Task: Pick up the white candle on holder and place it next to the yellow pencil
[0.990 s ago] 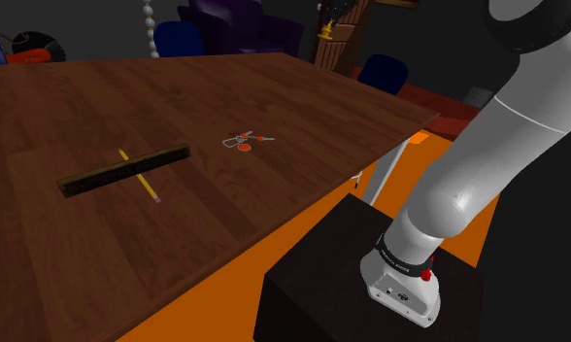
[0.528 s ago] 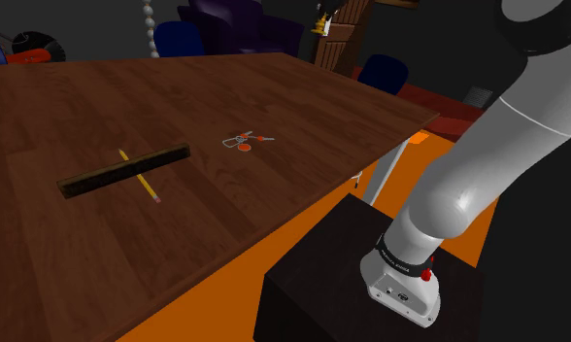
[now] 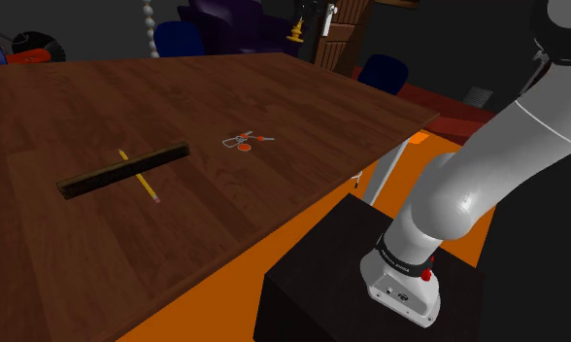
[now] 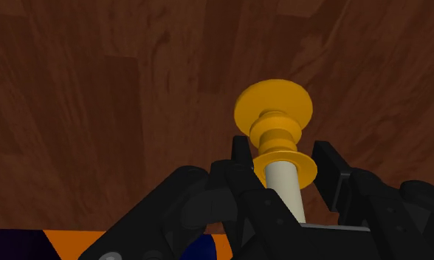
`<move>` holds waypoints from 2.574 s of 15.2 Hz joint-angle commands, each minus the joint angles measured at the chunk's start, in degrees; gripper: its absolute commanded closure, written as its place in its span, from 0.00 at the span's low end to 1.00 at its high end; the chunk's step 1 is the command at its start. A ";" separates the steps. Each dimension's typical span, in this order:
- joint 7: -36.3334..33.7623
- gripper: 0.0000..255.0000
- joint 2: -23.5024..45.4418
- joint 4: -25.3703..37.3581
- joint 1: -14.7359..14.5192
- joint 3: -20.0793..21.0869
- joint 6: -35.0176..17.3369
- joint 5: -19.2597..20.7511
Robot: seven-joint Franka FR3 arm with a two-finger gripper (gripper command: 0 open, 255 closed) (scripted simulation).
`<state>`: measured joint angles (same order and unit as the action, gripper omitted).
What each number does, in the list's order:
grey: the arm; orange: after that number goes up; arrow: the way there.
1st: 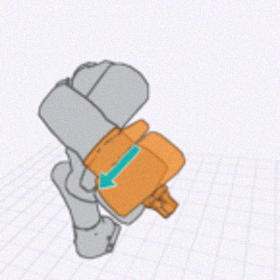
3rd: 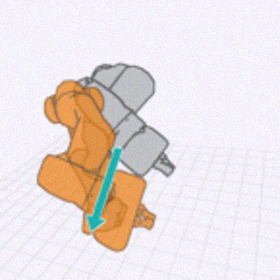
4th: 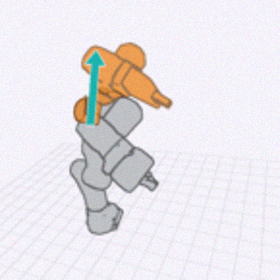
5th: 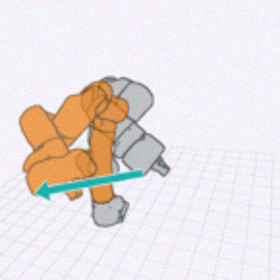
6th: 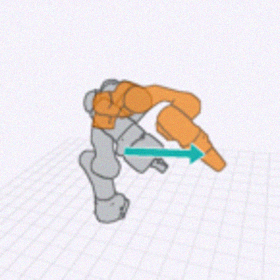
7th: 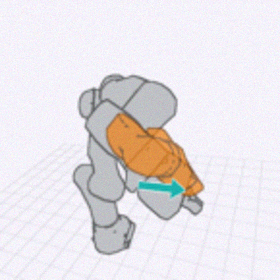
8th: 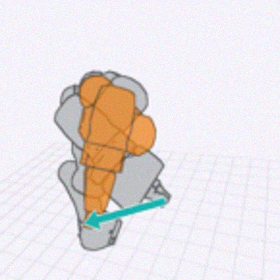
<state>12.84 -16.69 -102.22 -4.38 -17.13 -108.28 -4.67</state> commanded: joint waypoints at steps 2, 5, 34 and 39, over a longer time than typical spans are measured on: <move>-4.63 1.00 -1.35 -2.81 -1.06 3.39 -1.94 1.16; -8.88 1.00 -1.82 -4.74 -2.11 6.48 -3.71 1.96; -50.37 1.00 20.61 9.18 -14.53 31.55 -10.40 16.15; -56.81 1.00 29.26 18.64 -18.72 33.58 -7.99 21.02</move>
<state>-42.79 11.24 -84.74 -22.39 16.16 -116.41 15.51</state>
